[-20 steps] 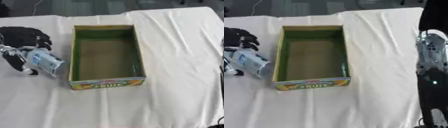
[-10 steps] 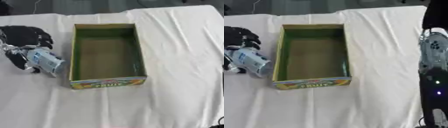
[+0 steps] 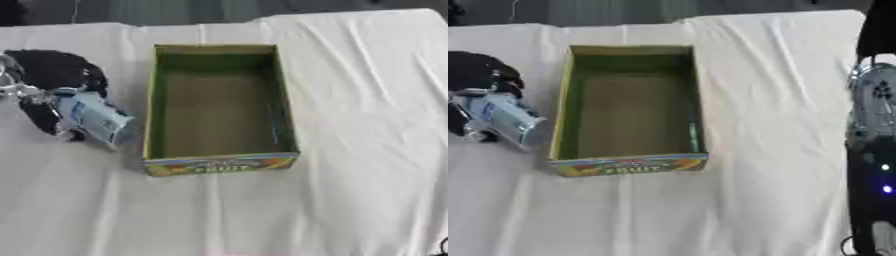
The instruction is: Pick up objects on the table and place them in the box.
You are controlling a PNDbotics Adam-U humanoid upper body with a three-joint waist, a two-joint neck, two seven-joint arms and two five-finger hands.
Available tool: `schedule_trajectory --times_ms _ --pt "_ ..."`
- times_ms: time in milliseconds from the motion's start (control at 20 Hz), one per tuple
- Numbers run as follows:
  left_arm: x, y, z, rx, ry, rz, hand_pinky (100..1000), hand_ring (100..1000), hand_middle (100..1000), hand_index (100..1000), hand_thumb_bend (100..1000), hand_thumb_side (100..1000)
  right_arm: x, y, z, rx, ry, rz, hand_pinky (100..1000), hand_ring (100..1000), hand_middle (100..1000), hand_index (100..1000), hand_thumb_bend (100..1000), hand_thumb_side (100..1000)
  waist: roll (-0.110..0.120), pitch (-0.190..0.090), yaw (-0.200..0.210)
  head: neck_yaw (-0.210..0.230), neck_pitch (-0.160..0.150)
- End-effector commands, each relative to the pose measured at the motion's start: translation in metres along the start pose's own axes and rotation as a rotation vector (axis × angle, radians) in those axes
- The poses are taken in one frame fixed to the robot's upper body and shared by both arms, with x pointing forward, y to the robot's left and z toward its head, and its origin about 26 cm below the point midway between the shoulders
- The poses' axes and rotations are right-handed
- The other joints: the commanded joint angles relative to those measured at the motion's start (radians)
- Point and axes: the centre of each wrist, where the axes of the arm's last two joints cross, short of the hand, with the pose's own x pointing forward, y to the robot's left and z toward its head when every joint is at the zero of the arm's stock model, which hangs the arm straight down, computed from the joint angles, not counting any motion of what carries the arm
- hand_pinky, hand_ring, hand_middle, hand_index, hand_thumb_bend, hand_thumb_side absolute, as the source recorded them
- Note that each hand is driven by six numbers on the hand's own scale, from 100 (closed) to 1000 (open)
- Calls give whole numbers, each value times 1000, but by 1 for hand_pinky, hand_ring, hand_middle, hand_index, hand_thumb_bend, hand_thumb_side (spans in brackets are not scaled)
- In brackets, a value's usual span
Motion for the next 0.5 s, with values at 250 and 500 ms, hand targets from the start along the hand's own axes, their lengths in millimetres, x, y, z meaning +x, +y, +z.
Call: schedule_trajectory --times_ms 250,500 --pt "-5 -3 4 -63 29 5 741 799 771 832 497 485 0 4 -12 25 -20 -21 306 424 479 666 100 921 6 -4 -9 12 0" --pt "-4 -9 3 -57 23 2 546 614 644 760 344 517 -1 5 -13 24 -24 -24 306 424 478 667 100 921 7 -1 -11 14 0"
